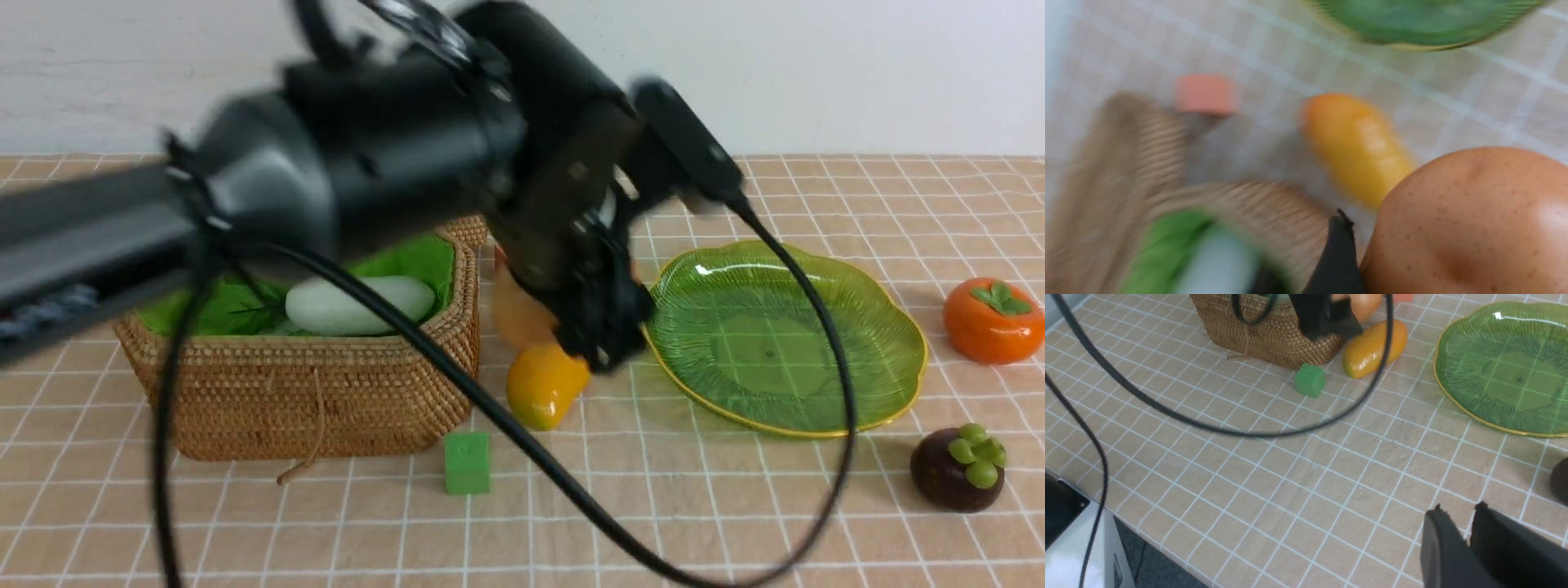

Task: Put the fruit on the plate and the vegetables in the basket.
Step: Grab a potato with your left arm and place it in the basket on the left, then grab the mango with your left arm and place it on the right plate, then use the right arm to grab a mangosteen and put it into the right plate, then grab a tomato with your right arm and place it on the plate on the right.

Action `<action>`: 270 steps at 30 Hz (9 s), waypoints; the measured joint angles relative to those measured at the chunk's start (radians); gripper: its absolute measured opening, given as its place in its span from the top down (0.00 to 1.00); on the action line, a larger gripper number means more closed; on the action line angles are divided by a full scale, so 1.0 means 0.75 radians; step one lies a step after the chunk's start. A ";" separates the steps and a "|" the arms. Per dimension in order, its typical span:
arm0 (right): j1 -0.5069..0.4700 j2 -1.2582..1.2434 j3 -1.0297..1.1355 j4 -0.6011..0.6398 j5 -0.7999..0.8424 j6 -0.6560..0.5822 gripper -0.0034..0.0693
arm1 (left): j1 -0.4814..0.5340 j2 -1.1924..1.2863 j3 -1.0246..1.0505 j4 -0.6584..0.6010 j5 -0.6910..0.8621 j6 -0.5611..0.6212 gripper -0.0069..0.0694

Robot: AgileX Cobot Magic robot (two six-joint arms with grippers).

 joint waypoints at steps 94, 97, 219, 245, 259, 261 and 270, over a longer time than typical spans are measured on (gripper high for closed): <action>0.000 0.000 0.000 -0.409 0.019 0.301 0.74 | -0.089 0.964 -0.811 -0.182 -0.633 -0.413 0.06; 0.000 0.022 0.000 -0.421 0.019 0.316 0.74 | -0.089 0.857 -0.811 -0.261 -0.368 -0.414 0.11; -1.222 2.215 -0.628 0.718 -0.840 -0.384 0.09 | -0.090 -1.764 1.399 -0.474 -0.777 -0.380 0.93; -1.208 2.246 -0.636 0.973 -0.757 -0.830 0.28 | -0.090 -1.764 1.399 -0.474 -0.777 -0.381 0.92; -1.237 1.966 -0.625 0.919 -0.521 -0.838 0.28 | -0.090 -1.764 1.399 -0.474 -0.786 -0.382 0.92; -1.151 1.927 -0.627 0.932 -0.482 -0.838 0.28 | -0.090 -1.764 1.399 -0.474 -0.787 -0.382 0.92; -0.770 2.063 -0.625 0.908 -0.727 -0.844 0.28 | -0.090 -1.764 1.399 -0.474 -0.779 -0.382 0.92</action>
